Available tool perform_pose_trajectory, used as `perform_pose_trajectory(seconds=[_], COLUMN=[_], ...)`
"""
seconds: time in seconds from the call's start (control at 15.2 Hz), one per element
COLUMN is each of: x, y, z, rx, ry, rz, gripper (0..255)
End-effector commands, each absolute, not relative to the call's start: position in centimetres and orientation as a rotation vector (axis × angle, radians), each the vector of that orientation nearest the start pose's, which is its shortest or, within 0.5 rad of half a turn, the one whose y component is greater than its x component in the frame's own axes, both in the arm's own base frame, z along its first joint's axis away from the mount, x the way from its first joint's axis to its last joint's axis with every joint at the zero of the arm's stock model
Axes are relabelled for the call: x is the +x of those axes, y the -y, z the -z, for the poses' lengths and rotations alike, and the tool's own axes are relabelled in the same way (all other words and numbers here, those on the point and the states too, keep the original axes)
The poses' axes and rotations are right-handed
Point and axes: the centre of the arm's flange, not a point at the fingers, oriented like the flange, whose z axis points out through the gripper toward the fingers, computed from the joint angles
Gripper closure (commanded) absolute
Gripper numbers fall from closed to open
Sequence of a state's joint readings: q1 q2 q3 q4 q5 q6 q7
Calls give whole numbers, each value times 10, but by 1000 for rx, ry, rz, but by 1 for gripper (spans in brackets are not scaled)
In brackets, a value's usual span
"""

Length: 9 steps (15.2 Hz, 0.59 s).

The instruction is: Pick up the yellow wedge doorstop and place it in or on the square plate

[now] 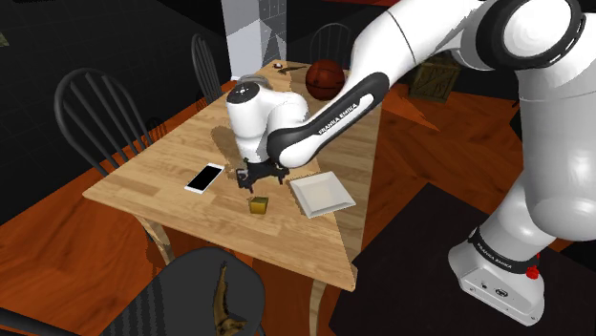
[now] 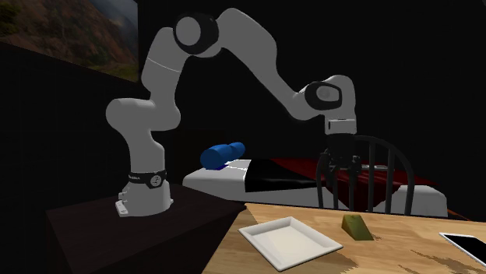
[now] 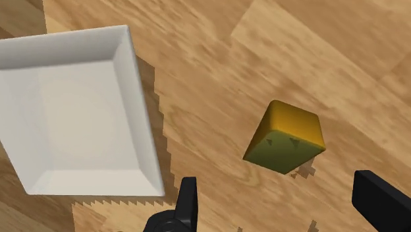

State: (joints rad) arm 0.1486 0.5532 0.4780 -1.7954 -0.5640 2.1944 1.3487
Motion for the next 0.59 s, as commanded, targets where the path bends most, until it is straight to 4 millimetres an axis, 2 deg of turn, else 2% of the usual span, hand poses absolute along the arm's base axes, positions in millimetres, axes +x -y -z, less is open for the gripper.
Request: perform_pose_trajectory(seconds=[0.0, 0.13, 0.53], x=[563, 579, 582], y=[-358, -370, -365], z=[-245, -227, -201], rx=[-3218, -3216, -3215], ry=[-727, -759, -760], rz=[224, 231, 232], gripper=[0, 0, 0])
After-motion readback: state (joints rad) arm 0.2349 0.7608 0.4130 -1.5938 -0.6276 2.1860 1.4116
